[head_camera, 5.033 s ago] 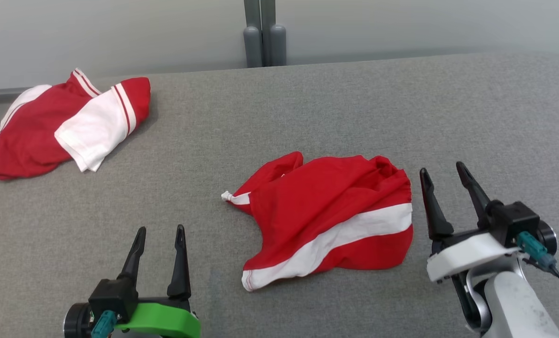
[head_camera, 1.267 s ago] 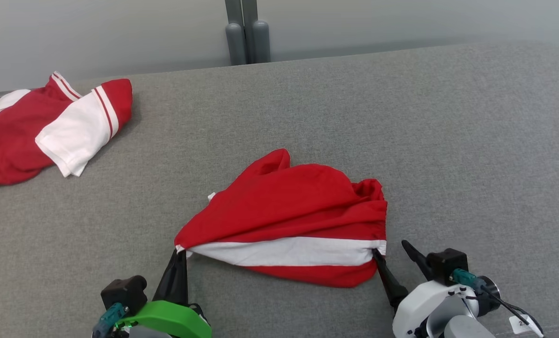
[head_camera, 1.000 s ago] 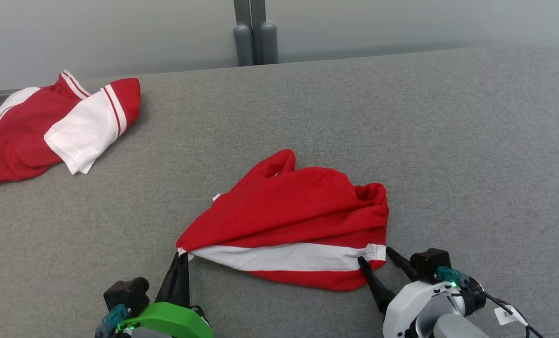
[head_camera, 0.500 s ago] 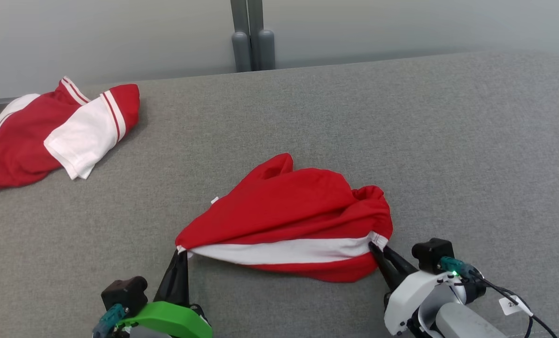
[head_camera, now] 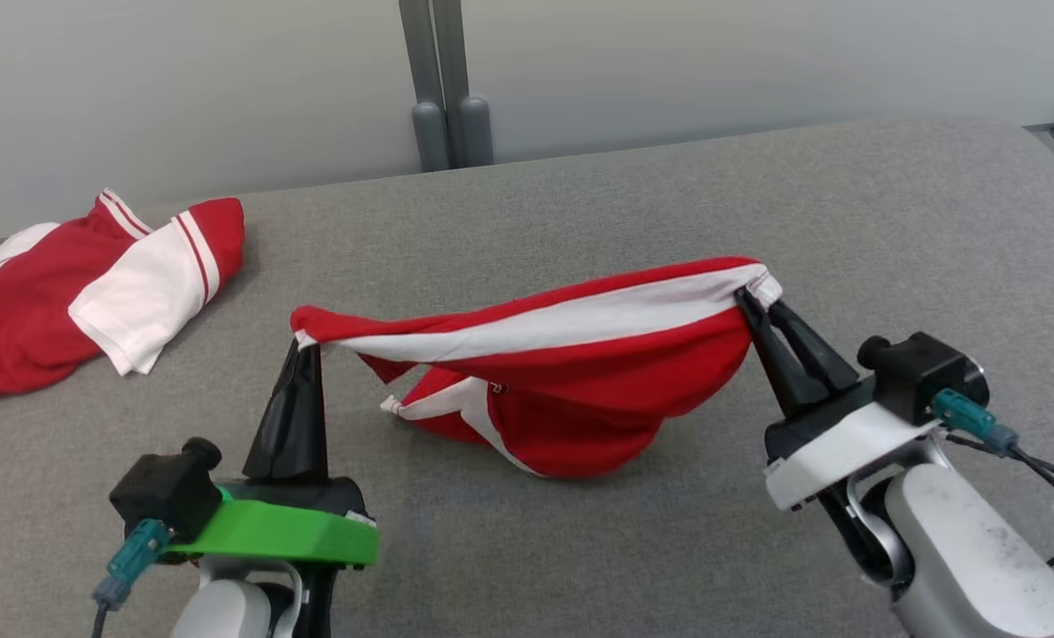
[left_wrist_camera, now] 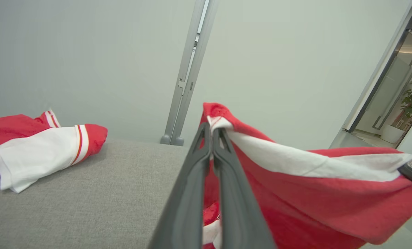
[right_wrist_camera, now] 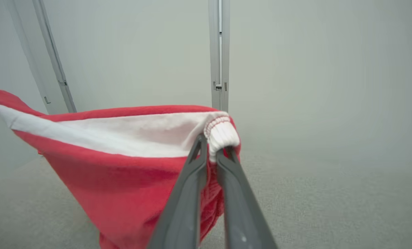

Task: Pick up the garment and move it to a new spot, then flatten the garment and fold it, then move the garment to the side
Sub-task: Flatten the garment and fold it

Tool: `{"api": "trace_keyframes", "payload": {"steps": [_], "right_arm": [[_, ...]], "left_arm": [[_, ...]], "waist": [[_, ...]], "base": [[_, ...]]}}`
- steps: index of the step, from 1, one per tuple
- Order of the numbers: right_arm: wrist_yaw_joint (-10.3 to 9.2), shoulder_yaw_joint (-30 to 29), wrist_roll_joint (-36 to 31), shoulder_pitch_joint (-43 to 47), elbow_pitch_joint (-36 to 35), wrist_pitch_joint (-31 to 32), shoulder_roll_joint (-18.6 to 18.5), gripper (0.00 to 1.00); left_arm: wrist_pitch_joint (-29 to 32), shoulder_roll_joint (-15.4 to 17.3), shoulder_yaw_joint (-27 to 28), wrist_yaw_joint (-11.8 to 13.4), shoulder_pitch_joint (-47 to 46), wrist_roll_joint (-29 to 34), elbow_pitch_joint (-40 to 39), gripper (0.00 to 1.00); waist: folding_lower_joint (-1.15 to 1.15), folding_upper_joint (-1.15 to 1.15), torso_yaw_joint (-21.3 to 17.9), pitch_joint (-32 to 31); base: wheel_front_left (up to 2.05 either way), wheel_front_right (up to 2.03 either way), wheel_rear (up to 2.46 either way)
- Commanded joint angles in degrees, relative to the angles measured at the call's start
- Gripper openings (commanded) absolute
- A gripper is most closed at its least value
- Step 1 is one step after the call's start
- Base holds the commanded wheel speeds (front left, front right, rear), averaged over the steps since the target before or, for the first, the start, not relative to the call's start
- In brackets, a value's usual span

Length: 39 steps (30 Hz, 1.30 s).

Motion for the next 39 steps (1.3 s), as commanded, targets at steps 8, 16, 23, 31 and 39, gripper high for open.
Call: {"api": "trace_keyframes", "payload": {"steps": [8,16,23,31,39], "right_arm": [[-0.06,-7.30,-1.82,2.64,-20.14,5.15,-3.41,0.00],[-0.06,-11.84,-2.21,2.30,-32.55,11.18,-5.10,0.00],[-0.06,-8.64,2.25,-6.61,-26.67,12.45,-4.83,0.00],[-0.06,-2.85,0.04,-30.05,-4.24,7.37,-2.58,0.00],[-0.08,-6.11,-8.46,-53.17,21.34,-0.70,6.97,0.00]], "left_arm": [[3.06,3.61,1.12,2.08,-3.01,2.59,-15.10,0.00],[10.30,8.54,2.89,3.19,-9.59,4.72,-25.42,0.00],[15.71,11.31,3.08,0.32,-20.31,3.77,-19.26,0.00],[16.07,10.99,3.60,-3.16,-39.52,3.51,-3.35,0.00],[8.19,10.43,2.82,-4.38,-58.96,9.34,15.17,0.00]], "waist": [[0.00,0.00,-1.59,-1.81],[0.00,0.00,-1.51,-0.78],[0.00,0.00,-1.38,5.04],[0.00,0.00,-1.89,14.89],[0.00,0.00,-2.97,22.54]], "base": [[0.00,0.00,0.00],[0.00,0.00,0.00],[0.00,0.00,0.00],[0.00,0.00,0.00],[0.00,0.00,0.00]]}}
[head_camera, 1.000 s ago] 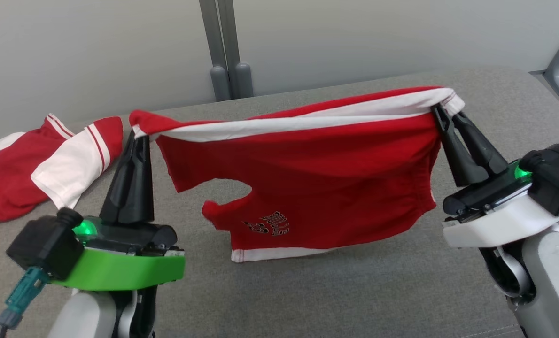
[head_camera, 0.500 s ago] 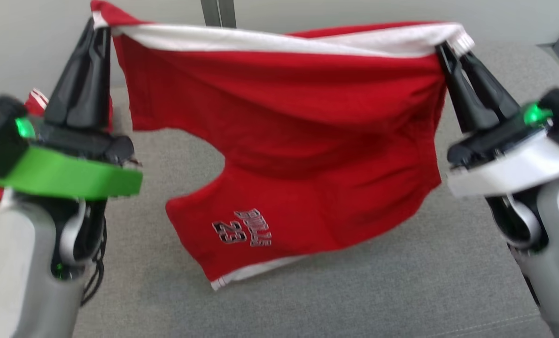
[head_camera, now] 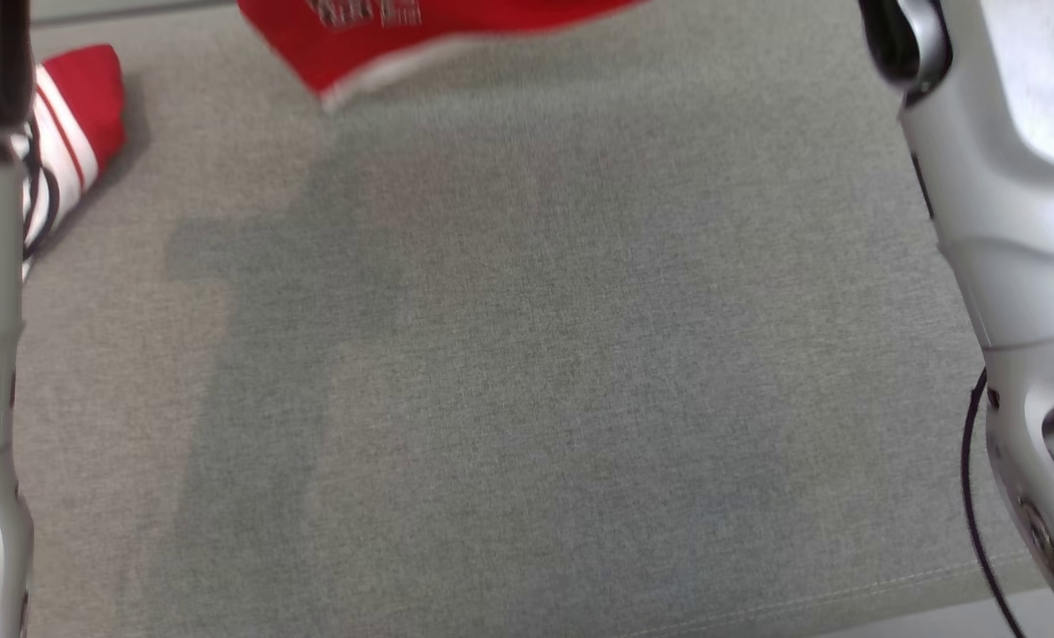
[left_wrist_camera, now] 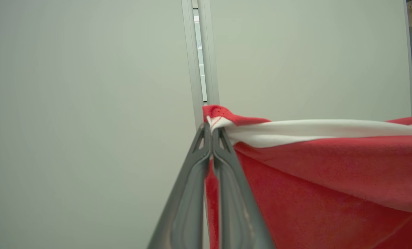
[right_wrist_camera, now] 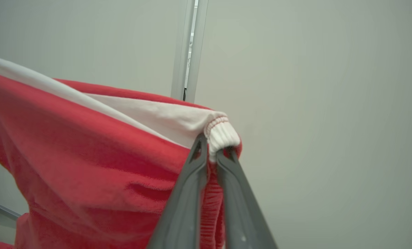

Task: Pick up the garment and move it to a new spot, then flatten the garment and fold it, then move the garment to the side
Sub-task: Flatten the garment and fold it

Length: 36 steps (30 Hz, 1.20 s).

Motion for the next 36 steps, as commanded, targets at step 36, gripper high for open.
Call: {"api": "trace_keyframes", "payload": {"steps": [36], "right_arm": [[-0.11,3.75,8.55,45.45,-26.43,-0.48,-4.07,0.00]], "left_arm": [[-8.63,-12.24,9.27,-5.51,50.95,2.57,-23.14,0.00]], "waist": [[0.00,0.00,5.73,-2.25]], "base": [[0.00,0.00,0.00]]}}
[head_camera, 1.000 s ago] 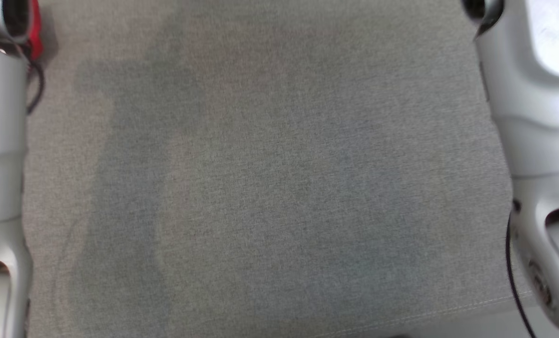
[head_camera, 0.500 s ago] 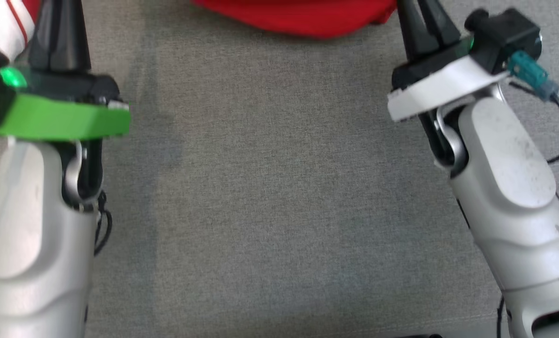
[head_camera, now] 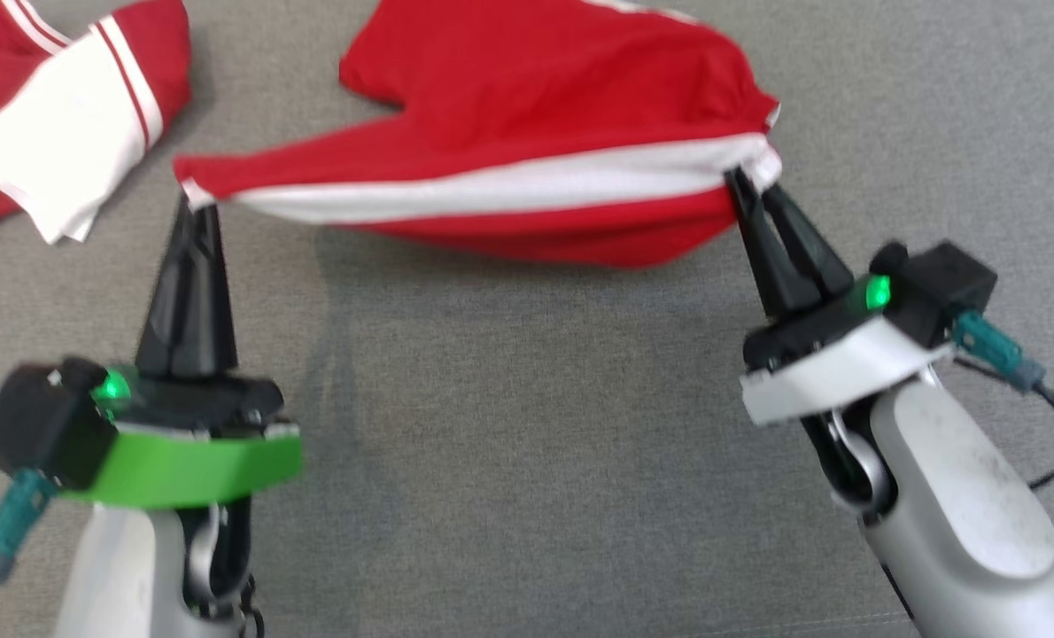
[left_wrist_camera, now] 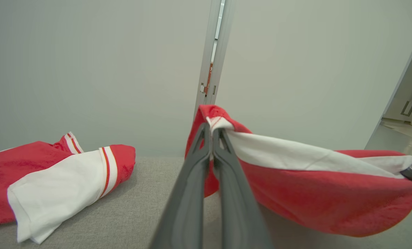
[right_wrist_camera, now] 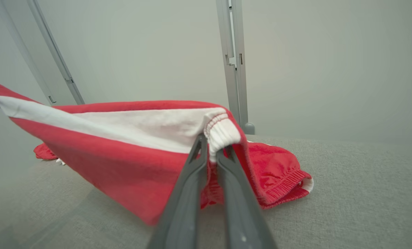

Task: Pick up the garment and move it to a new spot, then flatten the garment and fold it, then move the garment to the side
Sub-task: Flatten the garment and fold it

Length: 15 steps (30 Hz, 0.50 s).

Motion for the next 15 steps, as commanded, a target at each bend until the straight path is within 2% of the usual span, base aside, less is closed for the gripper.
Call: {"api": "trace_keyframes", "payload": {"steps": [1,8,15], "right_arm": [[-0.09,0.27,0.89,2.89,-1.09,-0.16,-1.02,0.00],[-0.10,-0.16,3.06,16.06,-5.91,-0.16,-4.35,0.00],[-0.10,0.80,4.69,24.75,-11.87,-0.17,-8.63,0.00]], "left_arm": [[-0.03,-0.53,-0.22,-0.18,3.16,0.69,-0.98,0.00],[-0.03,-2.00,-0.47,-0.14,15.10,3.12,-7.03,0.00],[-0.03,-3.60,-0.80,-0.15,25.75,4.66,-13.02,0.00]], "waist": [[0.00,0.00,0.72,-5.26],[0.00,0.00,0.70,-11.86],[0.00,0.00,-1.26,-14.38]], "base": [[0.00,0.00,0.00],[0.00,0.00,0.00],[0.00,0.00,0.00]]}}
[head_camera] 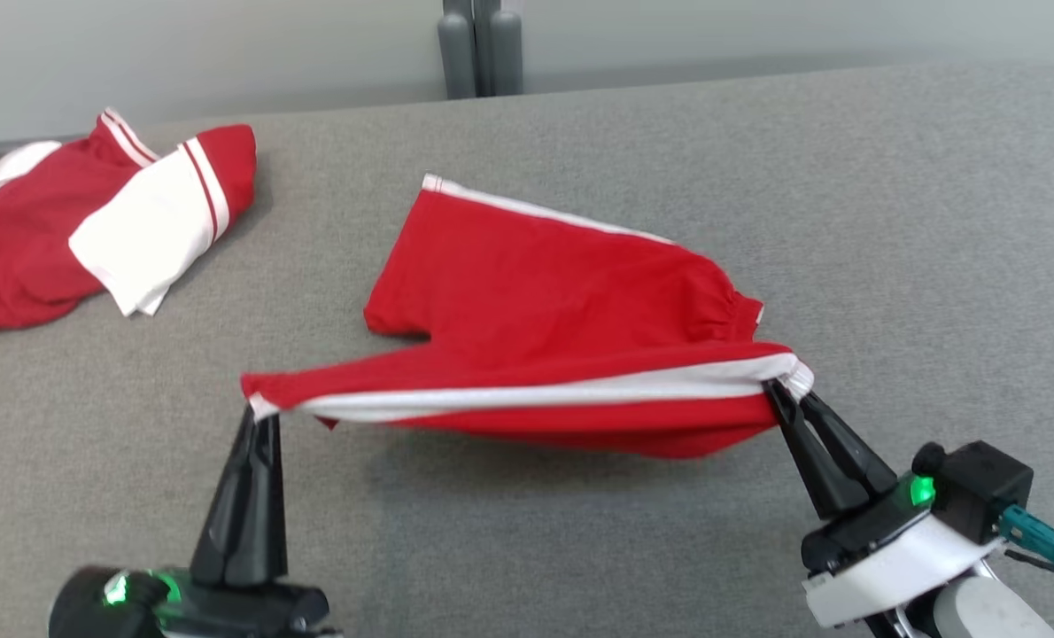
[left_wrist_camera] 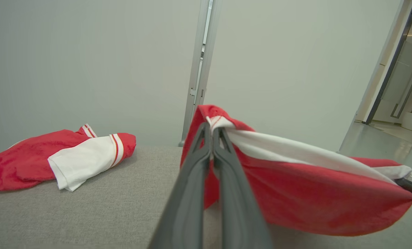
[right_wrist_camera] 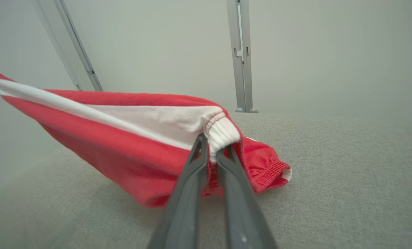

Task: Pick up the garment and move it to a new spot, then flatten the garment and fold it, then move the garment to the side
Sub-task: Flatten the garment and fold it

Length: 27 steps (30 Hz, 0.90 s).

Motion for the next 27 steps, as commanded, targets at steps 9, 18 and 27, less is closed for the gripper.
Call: {"api": "trace_keyframes", "payload": {"steps": [9,18,27], "right_arm": [[-0.10,1.76,3.69,2.49,0.41,-0.16,-2.24,0.00],[-0.10,2.32,4.60,-3.60,8.63,-0.16,1.72,0.00],[-0.11,-1.52,3.39,-11.11,17.67,-0.17,8.04,0.00]], "left_arm": [[-0.04,-0.51,-1.15,0.03,4.61,0.53,0.44,0.00],[-0.04,2.62,-0.34,-0.05,-6.40,-0.78,13.24,0.00],[2.31,7.61,-3.28,0.06,-25.79,-2.99,30.77,0.00]], "waist": [[0.00,0.00,-3.71,-0.66],[0.00,0.00,-4.57,2.41],[0.00,0.00,-6.42,7.58]], "base": [[0.00,0.00,0.00],[0.00,0.00,0.00],[0.00,0.00,0.00]]}}
